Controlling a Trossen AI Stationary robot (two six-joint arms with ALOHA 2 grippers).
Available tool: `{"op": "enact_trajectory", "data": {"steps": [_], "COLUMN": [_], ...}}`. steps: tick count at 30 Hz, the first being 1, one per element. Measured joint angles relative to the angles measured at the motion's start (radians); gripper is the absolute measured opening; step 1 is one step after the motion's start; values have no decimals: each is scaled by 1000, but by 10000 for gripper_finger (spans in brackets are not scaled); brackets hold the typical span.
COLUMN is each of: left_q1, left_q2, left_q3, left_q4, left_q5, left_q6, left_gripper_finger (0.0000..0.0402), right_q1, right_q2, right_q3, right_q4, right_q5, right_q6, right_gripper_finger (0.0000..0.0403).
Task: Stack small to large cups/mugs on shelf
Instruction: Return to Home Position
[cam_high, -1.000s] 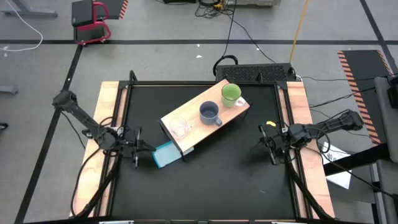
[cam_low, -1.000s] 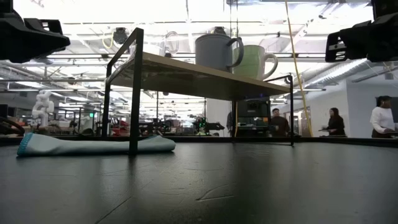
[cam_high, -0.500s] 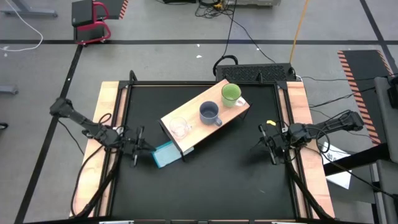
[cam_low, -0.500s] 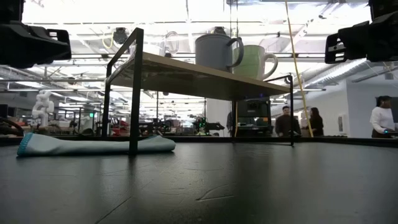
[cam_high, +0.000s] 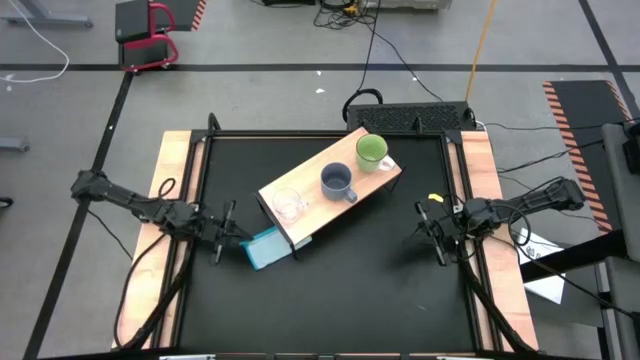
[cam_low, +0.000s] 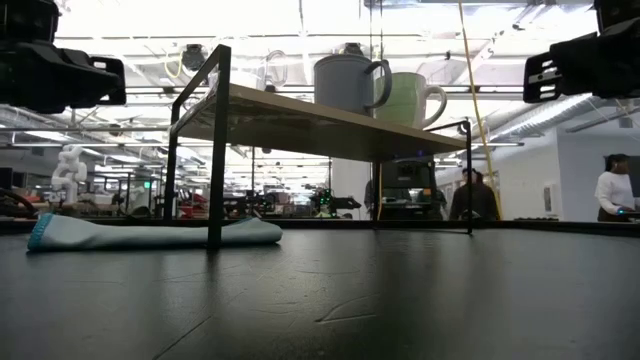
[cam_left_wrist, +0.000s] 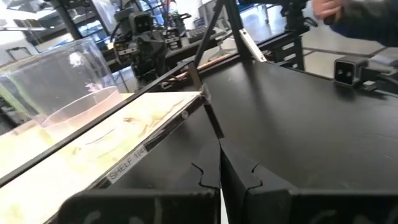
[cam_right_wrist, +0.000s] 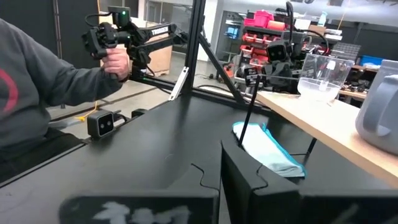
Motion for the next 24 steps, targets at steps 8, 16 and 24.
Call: {"op": "enact_trajectory", "data": {"steps": [8,16,24], "left_q1": [13,99,179], "left_q2": [0,0,0], "left_q3": [0,0,0], "left_q4": [-7,-79,-96], "left_q5": [40,57,217], "left_q6": [49,13,-9], "left_gripper_finger": [0,0,0], "right_q1": [0,0,0], "right_q2": [0,0,0], "right_q3": [-6,-6,-6], "right_q4": [-15,7,7], "right_q5": [-3,5,8], "right_q6": [38,22,0], "right_gripper_finger": [0,0,0]}}
